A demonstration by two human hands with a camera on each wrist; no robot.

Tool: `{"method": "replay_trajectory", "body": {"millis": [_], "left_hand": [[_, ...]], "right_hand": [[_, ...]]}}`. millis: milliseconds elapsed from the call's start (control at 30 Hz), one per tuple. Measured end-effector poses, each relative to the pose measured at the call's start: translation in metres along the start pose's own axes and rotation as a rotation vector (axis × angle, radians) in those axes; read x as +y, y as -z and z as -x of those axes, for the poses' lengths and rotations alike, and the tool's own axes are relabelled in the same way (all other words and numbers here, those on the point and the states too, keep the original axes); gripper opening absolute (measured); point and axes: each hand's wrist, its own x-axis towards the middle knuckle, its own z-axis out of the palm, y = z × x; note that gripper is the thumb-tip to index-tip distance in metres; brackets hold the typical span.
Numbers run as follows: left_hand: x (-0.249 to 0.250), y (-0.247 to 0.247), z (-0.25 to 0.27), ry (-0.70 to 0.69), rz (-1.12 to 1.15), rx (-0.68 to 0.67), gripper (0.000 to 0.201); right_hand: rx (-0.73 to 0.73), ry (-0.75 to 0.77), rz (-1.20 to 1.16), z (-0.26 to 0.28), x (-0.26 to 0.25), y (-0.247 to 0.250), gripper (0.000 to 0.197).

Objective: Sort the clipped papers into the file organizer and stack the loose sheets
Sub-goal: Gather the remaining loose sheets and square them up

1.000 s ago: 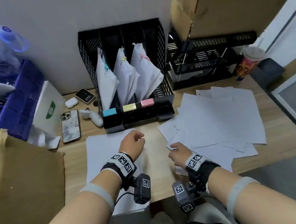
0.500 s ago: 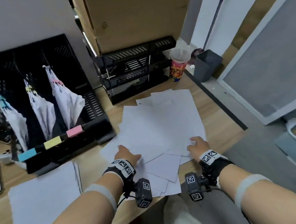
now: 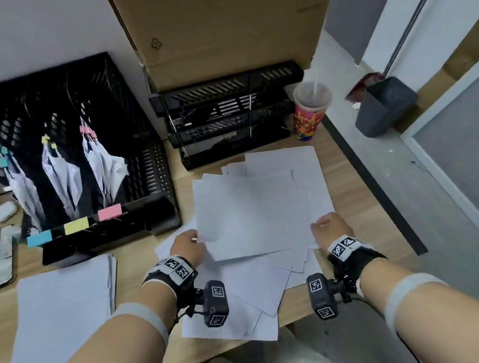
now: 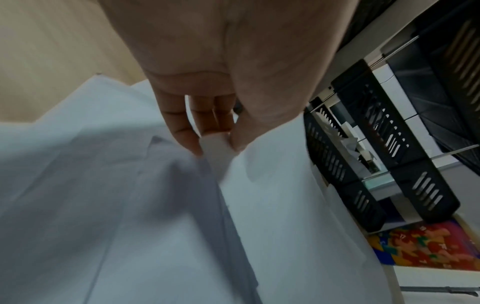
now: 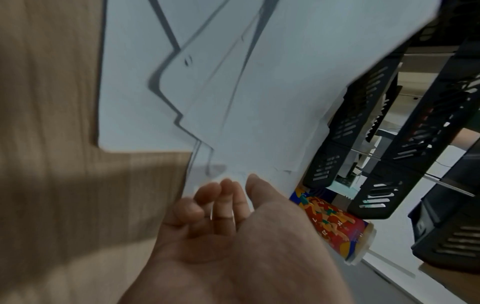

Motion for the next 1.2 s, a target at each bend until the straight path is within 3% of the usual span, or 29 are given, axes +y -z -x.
{"method": "replay_trajectory", "body": {"millis": [167,267,333,400,467,567,700,767,833,1000,1100,1200], "left_hand": [[0.025,0.024,-0.012,-0.008,-0.07,0.156,0.02],[0.029,0.023,-0.016,0.007,-0.052,0.236,0.039],[0.03,0.016,-0.014,0.007,-0.104,0.216,0.054],[0.032,0.005,-0.01,0.01,-0.193,0.138,0.053],[0.033,-0.005,-0.005,-0.017,-0.359,0.095,0.038],[0.03,-0.01,-0.004,-0.031,-0.451,0.123,0.027],[0.028,-0.002,-0.007,-0.046,-0.347,0.086,0.028],[0.033,0.003,-0.005,-0.055,-0.293,0.059,0.042],[0.046,0.007,0.001,-0.13,-0.242,0.041,0.062],[0.103,0.024,0.016,-0.523,-0.319,0.153,0.097],[0.134,0.033,0.016,-0.612,-0.462,0.111,0.078],[0.139,0.036,0.014,-0.512,-0.394,-0.067,0.037]], "right_hand": [[-0.047,-0.01,-0.087,-0.018,-0.004,0.017,0.034],[-0.149,-0.095,-0.229,-0.032,-0.005,0.013,0.052],[-0.192,-0.173,-0.372,-0.029,-0.012,0.008,0.055],[-0.256,-0.208,-0.422,-0.027,-0.018,0.003,0.046],[-0.296,-0.215,-0.381,-0.025,-0.025,-0.001,0.032],[-0.328,-0.177,-0.2,-0.023,-0.032,-0.005,0.04],[-0.323,-0.079,-0.093,-0.019,-0.037,-0.006,0.035],[-0.286,-0.006,-0.082,-0.018,-0.039,-0.001,0.026],[-0.232,0.1,-0.028,-0.015,-0.045,0.011,0.015],[-0.14,0.328,0.166,-0.012,-0.081,0.051,0.025],[-0.104,0.51,0.209,-0.007,-0.105,0.067,0.03],[-0.016,0.578,0.077,-0.001,-0.117,0.072,0.03]]}}
